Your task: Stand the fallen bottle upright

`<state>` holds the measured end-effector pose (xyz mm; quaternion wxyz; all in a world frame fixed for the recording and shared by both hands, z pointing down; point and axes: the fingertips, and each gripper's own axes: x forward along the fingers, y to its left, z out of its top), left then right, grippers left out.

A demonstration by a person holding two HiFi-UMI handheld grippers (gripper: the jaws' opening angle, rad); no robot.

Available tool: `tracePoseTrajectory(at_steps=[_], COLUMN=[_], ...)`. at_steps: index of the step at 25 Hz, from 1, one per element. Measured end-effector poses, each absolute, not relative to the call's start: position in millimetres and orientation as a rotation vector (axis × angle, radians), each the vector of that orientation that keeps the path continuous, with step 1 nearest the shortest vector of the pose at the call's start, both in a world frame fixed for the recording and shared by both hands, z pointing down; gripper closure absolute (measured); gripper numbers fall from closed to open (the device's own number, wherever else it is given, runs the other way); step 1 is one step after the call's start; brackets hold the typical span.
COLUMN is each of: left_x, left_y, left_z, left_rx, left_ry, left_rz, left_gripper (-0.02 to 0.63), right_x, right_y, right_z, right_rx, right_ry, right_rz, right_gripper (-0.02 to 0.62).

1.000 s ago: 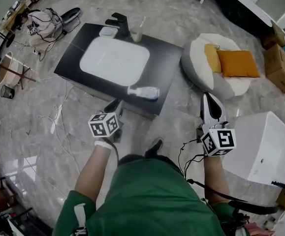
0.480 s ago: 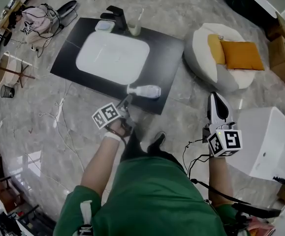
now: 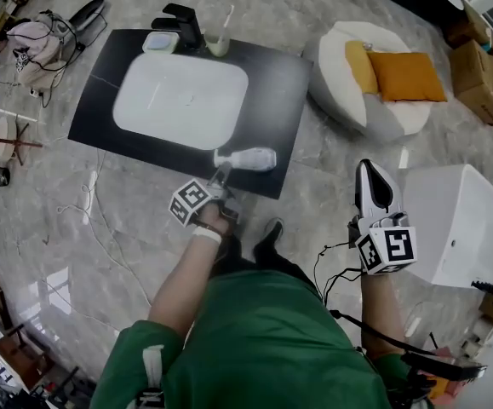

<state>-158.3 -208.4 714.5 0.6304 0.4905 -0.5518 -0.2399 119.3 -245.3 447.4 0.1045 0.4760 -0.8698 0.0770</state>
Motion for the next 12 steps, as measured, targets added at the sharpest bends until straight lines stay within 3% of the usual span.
tracePoseTrajectory(at_steps=[12], left_x=[-164], left_y=[-226], left_z=[726], left_rx=[1.007], left_ry=[-1.253], left_rz=[-0.719], left_gripper=[0.433], right_x=[117], right_y=[-235], right_z=[459], right_rx=[1.405], right_ry=[-2.491], right_rz=[0.222], right_gripper=[0.594])
